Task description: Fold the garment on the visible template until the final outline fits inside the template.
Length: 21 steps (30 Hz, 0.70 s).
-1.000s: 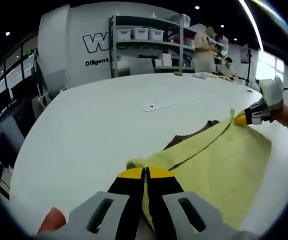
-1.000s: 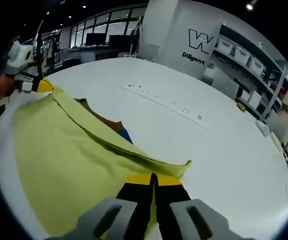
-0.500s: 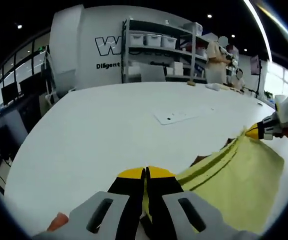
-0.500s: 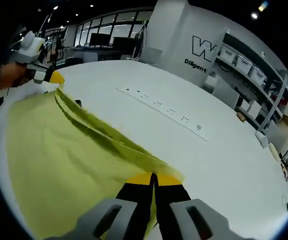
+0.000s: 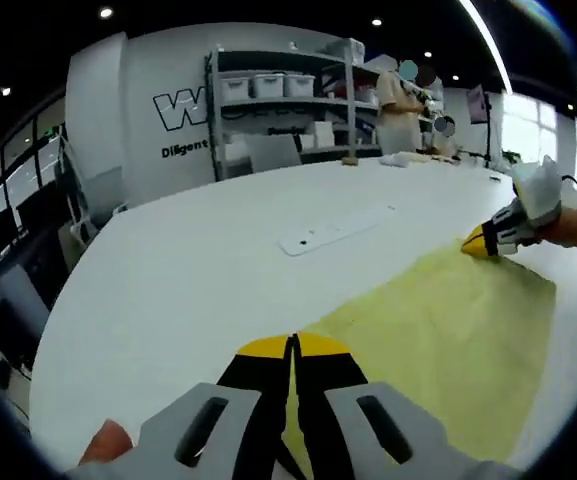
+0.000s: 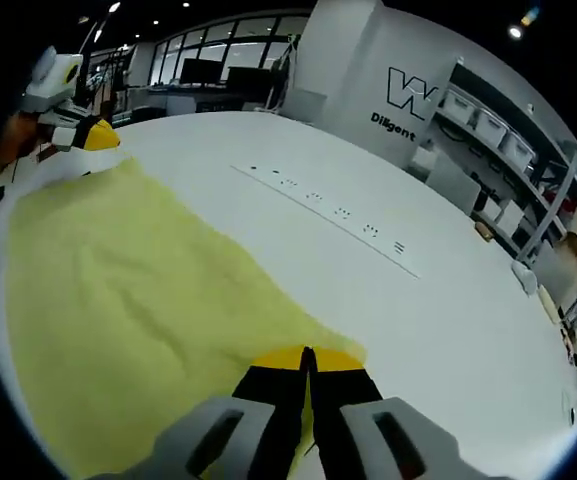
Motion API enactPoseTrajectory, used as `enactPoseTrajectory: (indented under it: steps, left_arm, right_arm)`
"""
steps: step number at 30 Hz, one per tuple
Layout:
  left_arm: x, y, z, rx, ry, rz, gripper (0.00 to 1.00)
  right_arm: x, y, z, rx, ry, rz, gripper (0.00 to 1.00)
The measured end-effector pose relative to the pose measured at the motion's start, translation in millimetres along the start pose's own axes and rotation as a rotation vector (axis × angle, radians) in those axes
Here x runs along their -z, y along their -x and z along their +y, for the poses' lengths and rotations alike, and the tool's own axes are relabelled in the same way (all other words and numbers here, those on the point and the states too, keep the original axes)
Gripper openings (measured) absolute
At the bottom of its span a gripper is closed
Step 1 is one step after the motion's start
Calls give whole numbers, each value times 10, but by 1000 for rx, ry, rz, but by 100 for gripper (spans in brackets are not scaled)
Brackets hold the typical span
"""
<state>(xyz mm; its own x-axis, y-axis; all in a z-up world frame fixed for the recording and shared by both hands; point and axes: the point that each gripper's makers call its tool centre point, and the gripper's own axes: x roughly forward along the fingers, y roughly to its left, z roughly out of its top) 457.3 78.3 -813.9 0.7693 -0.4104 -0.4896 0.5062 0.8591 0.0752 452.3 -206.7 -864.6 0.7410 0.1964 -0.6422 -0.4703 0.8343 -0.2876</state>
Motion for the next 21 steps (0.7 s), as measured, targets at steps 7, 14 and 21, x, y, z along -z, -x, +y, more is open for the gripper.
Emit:
enactPoseTrajectory:
  steps: [7,14,21]
  left_arm:
    - [385,-195,81,-24,10,124,0]
    - [380,-221,144,-37,-10,119,0]
    - [291,-80,135,-33,8,102,0]
  right_arm:
    - [-12,-1,51,-11,-1,4,0]
    - [0,1,41,-12,-7,3,0]
    - [-108,159,6,4,1,-31,0]
